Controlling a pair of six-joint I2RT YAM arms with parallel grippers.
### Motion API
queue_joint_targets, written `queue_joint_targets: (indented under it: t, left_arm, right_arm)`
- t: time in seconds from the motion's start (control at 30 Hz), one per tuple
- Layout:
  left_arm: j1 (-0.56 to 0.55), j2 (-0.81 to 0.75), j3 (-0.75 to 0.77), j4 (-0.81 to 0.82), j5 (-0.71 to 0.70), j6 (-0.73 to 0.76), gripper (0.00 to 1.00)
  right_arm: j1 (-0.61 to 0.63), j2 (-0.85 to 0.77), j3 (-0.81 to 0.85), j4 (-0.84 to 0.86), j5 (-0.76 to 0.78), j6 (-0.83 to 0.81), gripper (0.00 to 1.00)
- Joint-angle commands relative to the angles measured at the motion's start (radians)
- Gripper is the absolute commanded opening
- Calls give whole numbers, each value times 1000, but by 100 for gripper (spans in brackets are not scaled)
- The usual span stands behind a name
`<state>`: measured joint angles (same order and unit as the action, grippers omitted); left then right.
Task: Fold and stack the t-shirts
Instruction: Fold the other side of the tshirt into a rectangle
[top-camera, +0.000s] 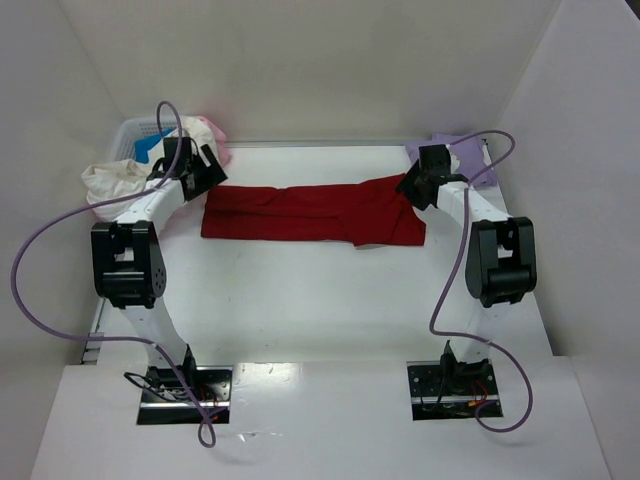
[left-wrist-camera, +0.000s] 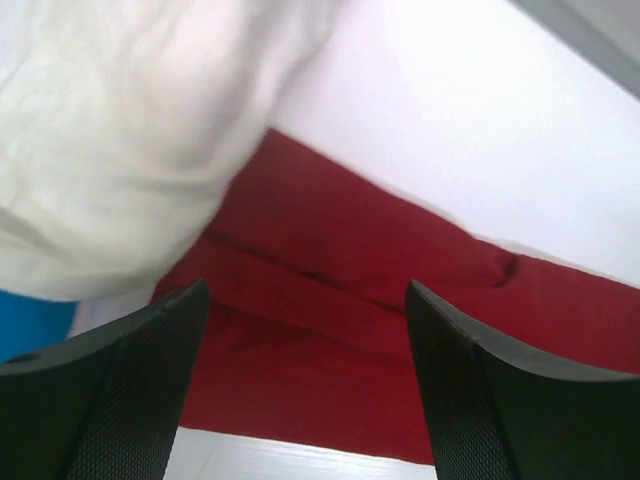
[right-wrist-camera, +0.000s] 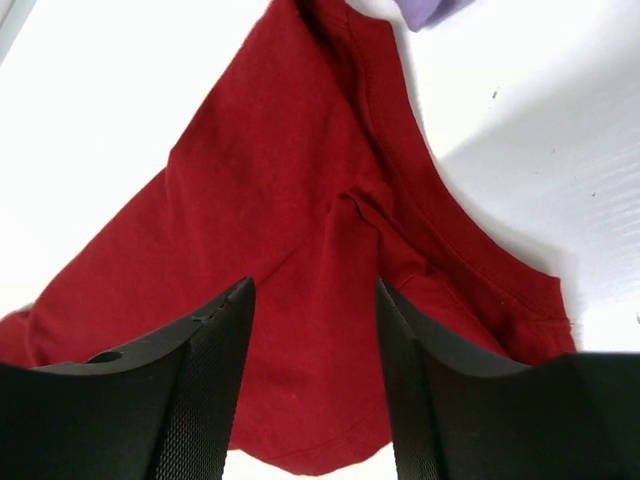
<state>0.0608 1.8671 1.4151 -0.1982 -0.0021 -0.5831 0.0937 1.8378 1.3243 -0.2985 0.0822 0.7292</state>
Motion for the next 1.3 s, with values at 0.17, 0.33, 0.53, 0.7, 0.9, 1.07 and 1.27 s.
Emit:
queue_joint_targets:
  t: [0.17, 0.33, 0.53, 0.7, 0.9, 1.07, 1.27]
  left_arm:
    - [-139, -66, 33, 94, 129, 167, 90]
    - [-262, -57, 42, 85, 140, 268, 93]
    - [-314, -26, 19, 52, 158, 299, 94]
    - [-348, -3, 1, 33, 201, 370, 94]
    - [-371, 55, 10, -15, 211, 404, 95]
    - [-389, 87, 10, -24, 220, 404, 95]
    - [-400, 128, 10, -56, 188, 413, 95]
  right_arm:
    - [1, -182, -36, 18, -68, -74, 60]
    - [55, -226, -174, 27, -117, -37, 60]
    - [126, -215, -253, 50, -108, -10, 60]
    - [126, -163, -274, 68, -121, 1, 60]
    - [135, -104, -249, 59, -121, -8, 60]
    - [135, -72, -240, 59, -111, -8, 52]
    - [135, -54, -218, 68, -102, -17, 22]
